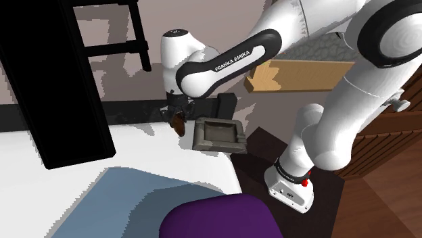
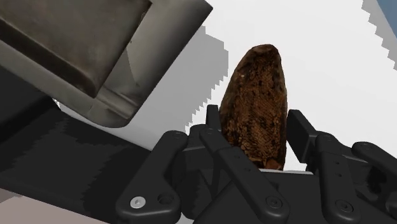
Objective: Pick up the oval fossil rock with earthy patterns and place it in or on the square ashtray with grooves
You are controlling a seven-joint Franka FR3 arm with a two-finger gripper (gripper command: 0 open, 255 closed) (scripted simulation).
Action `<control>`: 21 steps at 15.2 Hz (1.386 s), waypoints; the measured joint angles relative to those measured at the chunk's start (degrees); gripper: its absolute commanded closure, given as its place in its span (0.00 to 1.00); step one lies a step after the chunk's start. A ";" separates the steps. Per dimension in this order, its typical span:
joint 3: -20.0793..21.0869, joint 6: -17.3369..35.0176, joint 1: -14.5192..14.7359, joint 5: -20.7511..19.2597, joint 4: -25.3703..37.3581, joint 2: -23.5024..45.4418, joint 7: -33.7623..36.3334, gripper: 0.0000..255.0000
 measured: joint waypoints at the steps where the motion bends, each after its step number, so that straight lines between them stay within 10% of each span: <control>1: -0.34 -0.31 -0.35 -0.29 -2.05 -2.33 -0.49 1.00; 14: -6.48 -3.61 -8.03 -7.09 -26.18 -30.14 -8.67 1.00; 21: -7.46 1.88 -8.73 -8.10 -30.27 -28.70 -9.13 1.00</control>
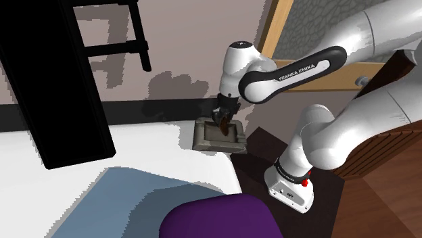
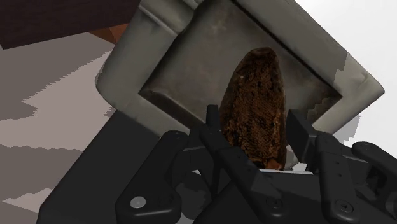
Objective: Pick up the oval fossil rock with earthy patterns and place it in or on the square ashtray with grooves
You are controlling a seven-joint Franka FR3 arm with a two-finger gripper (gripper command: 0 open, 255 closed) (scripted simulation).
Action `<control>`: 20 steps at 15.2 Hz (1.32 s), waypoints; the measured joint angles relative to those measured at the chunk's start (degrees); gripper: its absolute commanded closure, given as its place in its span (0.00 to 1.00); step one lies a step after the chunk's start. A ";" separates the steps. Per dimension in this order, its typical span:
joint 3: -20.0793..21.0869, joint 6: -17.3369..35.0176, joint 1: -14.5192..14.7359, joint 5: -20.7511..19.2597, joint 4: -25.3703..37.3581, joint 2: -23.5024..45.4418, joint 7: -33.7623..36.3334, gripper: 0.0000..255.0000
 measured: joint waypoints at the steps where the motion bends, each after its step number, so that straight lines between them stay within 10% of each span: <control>1: -0.19 1.34 -0.14 -0.21 -0.85 0.50 -0.05 1.00; 16: -1.19 10.76 -0.07 -0.70 -3.60 7.13 -0.09 1.00; 17: -1.19 10.76 -0.07 -0.70 -3.60 7.13 -0.09 0.00; 20: -1.19 10.76 -0.07 -0.70 -3.60 7.13 -0.09 0.00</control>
